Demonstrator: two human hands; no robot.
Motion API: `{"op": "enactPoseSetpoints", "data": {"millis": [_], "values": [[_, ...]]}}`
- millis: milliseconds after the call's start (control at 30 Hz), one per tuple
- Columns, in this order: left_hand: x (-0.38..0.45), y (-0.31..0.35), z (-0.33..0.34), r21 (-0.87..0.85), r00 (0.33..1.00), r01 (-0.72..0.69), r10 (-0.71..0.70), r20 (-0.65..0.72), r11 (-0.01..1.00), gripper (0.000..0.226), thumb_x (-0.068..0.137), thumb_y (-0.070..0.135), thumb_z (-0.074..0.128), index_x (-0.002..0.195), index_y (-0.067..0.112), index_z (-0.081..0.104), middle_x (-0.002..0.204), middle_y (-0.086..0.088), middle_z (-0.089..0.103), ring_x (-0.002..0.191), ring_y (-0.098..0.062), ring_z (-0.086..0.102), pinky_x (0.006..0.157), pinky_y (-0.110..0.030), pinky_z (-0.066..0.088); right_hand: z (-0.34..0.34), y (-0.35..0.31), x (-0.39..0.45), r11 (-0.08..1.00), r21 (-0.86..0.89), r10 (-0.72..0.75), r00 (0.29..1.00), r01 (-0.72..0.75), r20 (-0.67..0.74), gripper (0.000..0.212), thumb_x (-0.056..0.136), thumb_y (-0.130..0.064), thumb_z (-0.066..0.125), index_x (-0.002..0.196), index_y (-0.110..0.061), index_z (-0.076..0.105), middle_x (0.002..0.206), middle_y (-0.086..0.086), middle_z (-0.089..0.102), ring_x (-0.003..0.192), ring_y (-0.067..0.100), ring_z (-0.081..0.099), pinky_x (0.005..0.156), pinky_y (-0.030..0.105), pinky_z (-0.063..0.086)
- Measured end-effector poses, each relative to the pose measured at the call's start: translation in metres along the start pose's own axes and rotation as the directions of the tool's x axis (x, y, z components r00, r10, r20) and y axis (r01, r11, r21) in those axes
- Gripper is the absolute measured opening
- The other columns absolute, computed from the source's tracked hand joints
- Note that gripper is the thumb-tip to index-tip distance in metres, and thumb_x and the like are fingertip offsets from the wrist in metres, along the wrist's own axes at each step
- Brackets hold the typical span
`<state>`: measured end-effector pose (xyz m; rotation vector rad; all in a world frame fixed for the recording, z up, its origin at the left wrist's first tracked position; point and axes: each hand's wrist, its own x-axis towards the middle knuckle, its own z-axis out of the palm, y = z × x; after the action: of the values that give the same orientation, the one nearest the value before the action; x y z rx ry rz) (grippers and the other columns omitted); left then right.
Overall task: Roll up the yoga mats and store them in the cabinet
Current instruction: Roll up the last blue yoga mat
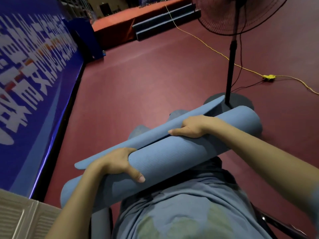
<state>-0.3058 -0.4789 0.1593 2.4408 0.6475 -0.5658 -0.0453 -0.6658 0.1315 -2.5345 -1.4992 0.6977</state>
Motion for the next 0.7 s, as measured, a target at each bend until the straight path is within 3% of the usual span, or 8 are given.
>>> {"op": "enactPoseSetpoints", "data": {"millis": [100,233,367,533,600,700], "values": [[-0.001,-0.005,0.004,-0.064,0.998,-0.046,0.043,-0.046,0.997,0.081,0.039,0.052,0.099,0.113,0.036,0.07,0.109,0.021,0.073,0.1,-0.001,0.069,0.091,-0.037,0.057,0.005,0.001,-0.006,0.994,0.02,-0.098,0.981,0.103,-0.169,0.07,0.089,-0.081,0.034,0.082,-0.02,0.067,0.081,-0.003,0.068,0.075,0.019,0.062,0.073,0.041,0.053],[0.008,-0.012,-0.011,-0.163,0.98,-0.095,0.063,-0.188,0.982,0.096,0.032,0.057,0.1,0.121,0.036,0.069,0.113,0.021,0.072,0.104,0.002,0.067,0.095,-0.032,0.054,-0.006,0.004,0.009,0.984,0.04,-0.157,0.944,0.176,-0.29,0.052,0.092,-0.063,0.046,0.076,-0.016,0.061,0.071,0.002,0.064,0.069,0.024,0.06,0.068,0.044,0.052],[0.018,-0.029,-0.028,-0.237,0.927,-0.121,0.024,-0.374,0.964,0.076,0.04,0.064,0.095,0.109,0.036,0.077,0.106,0.016,0.076,0.101,-0.002,0.071,0.096,-0.038,0.056,-0.019,0.001,0.039,0.991,-0.036,-0.132,0.908,0.129,-0.396,0.048,0.097,-0.046,0.049,0.069,-0.008,0.055,0.065,0.007,0.057,0.064,0.03,0.055,0.061,0.039,0.047],[0.019,-0.031,-0.025,-0.202,0.939,-0.114,0.04,-0.341,0.973,0.078,0.045,0.088,0.078,0.109,0.043,0.075,0.114,0.021,0.074,0.109,0.004,0.067,0.102,-0.035,0.052,-0.019,0.0,0.041,0.992,-0.058,-0.129,0.894,0.115,-0.429,0.047,0.097,-0.042,0.052,0.068,-0.005,0.057,0.061,0.008,0.057,0.058,0.028,0.053,0.054,0.035,0.042],[0.02,-0.03,-0.026,-0.171,0.939,-0.099,0.035,-0.342,0.98,0.065,0.05,0.086,0.077,0.105,0.051,0.072,0.119,0.021,0.071,0.113,0.002,0.065,0.103,-0.034,0.051,-0.019,0.001,0.035,0.992,-0.053,-0.13,0.892,0.119,-0.432,0.049,0.097,-0.043,0.051,0.066,-0.006,0.055,0.06,0.008,0.055,0.057,0.028,0.052,0.054,0.035,0.041],[0.024,-0.026,-0.027,-0.087,0.927,-0.082,0.044,-0.374,0.993,0.027,0.081,0.059,0.076,0.106,0.055,0.068,0.126,0.015,0.07,0.118,-0.005,0.063,0.103,-0.033,0.048,-0.012,-0.002,0.026,0.989,-0.089,-0.143,0.885,0.116,-0.443,0.05,0.1,-0.047,0.042,0.071,-0.01,0.06,0.064,0.006,0.059,0.061,0.027,0.056,0.055,0.035,0.043]]}}
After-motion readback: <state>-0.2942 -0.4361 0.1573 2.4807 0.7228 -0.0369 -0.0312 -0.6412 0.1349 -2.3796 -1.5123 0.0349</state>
